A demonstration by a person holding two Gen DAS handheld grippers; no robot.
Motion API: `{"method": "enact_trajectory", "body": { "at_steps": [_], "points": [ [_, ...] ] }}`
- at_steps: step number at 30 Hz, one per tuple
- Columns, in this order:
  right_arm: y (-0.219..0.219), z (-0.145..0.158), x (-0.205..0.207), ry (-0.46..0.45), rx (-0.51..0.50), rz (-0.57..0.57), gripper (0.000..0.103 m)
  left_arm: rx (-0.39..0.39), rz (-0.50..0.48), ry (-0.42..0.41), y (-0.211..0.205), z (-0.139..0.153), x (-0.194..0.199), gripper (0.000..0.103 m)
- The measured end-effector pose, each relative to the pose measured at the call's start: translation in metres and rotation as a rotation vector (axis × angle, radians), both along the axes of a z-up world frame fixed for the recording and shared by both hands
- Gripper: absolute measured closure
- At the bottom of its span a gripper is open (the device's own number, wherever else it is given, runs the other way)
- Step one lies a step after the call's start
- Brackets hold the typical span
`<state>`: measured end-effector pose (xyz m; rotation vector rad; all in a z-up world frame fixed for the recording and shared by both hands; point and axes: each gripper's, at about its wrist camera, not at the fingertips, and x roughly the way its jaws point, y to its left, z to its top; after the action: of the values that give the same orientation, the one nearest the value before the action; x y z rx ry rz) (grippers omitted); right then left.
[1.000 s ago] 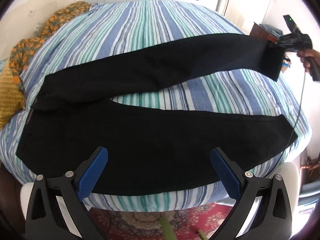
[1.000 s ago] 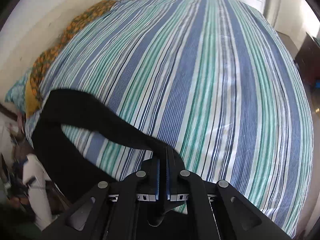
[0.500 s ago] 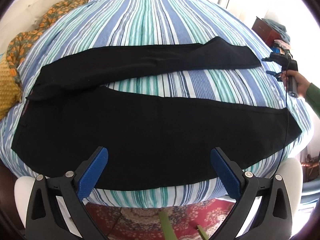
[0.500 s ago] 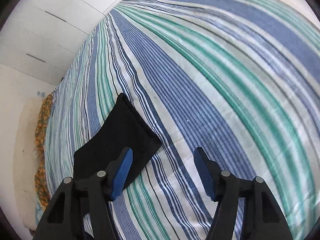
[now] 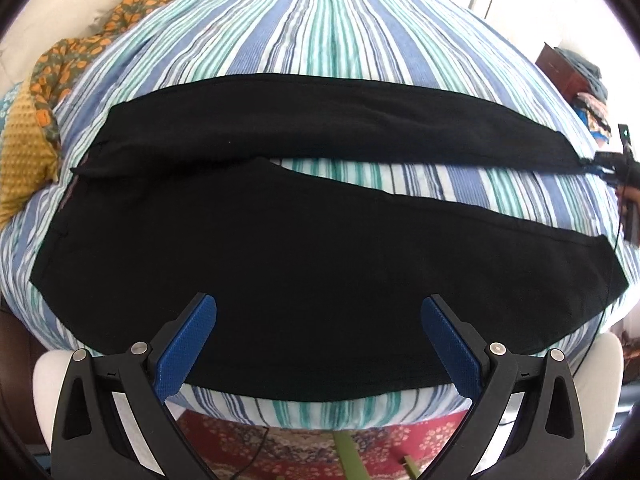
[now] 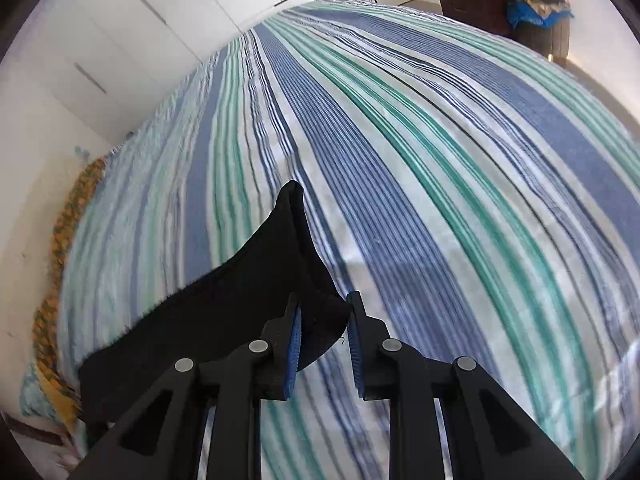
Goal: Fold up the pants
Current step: 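Grasp the hem of one trouser leg with the right gripper, then lift the held leg and lay it over the other leg with the right gripper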
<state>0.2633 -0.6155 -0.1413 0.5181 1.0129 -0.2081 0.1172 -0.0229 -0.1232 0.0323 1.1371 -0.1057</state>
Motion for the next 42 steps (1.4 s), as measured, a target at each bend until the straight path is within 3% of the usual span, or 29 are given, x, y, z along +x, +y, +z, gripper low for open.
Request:
{"method": "enact_trajectory", "body": {
  "at_steps": [3, 6, 8, 11, 12, 14, 15, 16, 18, 20, 23, 25, 27, 30, 32, 34, 36, 38, 40, 42],
  "points": [
    [0.015, -0.018, -0.012, 0.121, -0.144, -0.001, 0.073, 0.057, 0.022, -0.048, 0.026, -0.001, 0.032, 0.001],
    [0.033, -0.012, -0.032, 0.073, -0.186, -0.032, 0.046, 0.085, 0.061, -0.097, 0.067, -0.002, 0.084, 0.001],
    [0.056, -0.003, -0.042, 0.021, -0.189, -0.003, 0.044, 0.092, 0.073, -0.119, 0.091, -0.007, 0.128, 0.001],
    [0.095, 0.013, -0.056, -0.042, -0.172, 0.052, 0.044, 0.108, 0.033, -0.044, 0.107, -0.039, 0.195, 0.001],
    [0.109, 0.016, -0.060, -0.061, -0.156, 0.070, 0.043, 0.152, -0.002, 0.003, 0.104, -0.060, 0.219, 0.001],
    [0.134, 0.021, -0.059, -0.083, -0.118, 0.106, 0.039, 0.354, -0.019, 0.051, 0.102, -0.101, 0.257, 0.000],
    [0.147, 0.023, -0.062, -0.087, -0.099, 0.123, 0.038, 0.418, -0.001, 0.051, 0.109, -0.114, 0.273, 0.000],
    [0.158, 0.022, -0.065, -0.083, -0.080, 0.141, 0.038, 0.422, 0.041, 0.053, 0.121, -0.119, 0.287, 0.000],
    [0.177, 0.021, -0.072, -0.072, -0.060, 0.168, 0.038, 0.346, 0.217, 0.083, 0.155, -0.115, 0.309, 0.000],
    [0.187, 0.021, -0.080, -0.059, -0.057, 0.185, 0.038, 0.291, 0.303, 0.092, 0.171, -0.105, 0.316, 0.000],
    [0.193, 0.029, -0.096, -0.064, -0.094, 0.193, 0.038, 0.290, 0.275, 0.044, 0.168, -0.082, 0.292, 0.002],
    [0.198, 0.033, -0.106, -0.061, -0.089, 0.200, 0.034, 0.223, 0.171, -0.028, 0.154, -0.059, 0.248, 0.002],
    [0.206, 0.029, -0.117, -0.040, -0.021, 0.206, 0.030, 0.137, 0.047, -0.063, 0.134, -0.043, 0.193, 0.001],
    [0.219, 0.012, -0.141, 0.022, 0.118, 0.237, 0.030, 0.057, -0.117, -0.031, 0.103, -0.044, 0.106, 0.001],
    [0.218, -0.005, -0.156, 0.079, 0.170, 0.227, 0.030, 0.069, -0.170, 0.065, 0.088, -0.066, 0.060, 0.001],
    [0.207, -0.019, -0.173, 0.150, 0.163, 0.186, 0.030, 0.077, -0.163, 0.159, 0.079, -0.086, 0.025, 0.001],
    [0.188, -0.020, -0.192, 0.162, 0.149, 0.132, 0.030, 0.080, -0.129, 0.094, 0.077, -0.077, -0.003, 0.001],
    [0.172, -0.014, -0.208, 0.160, 0.096, 0.076, 0.030, 0.070, -0.096, 0.090, 0.080, -0.065, -0.014, 0.001],
    [0.167, -0.006, -0.220, 0.183, 0.004, 0.031, 0.030, 0.008, -0.045, 0.048, 0.083, -0.045, -0.019, 0.001],
    [0.175, 0.006, -0.230, 0.126, -0.010, 0.016, 0.030, -0.055, -0.021, -0.009, 0.086, -0.031, -0.018, 0.001]
  ]
}}
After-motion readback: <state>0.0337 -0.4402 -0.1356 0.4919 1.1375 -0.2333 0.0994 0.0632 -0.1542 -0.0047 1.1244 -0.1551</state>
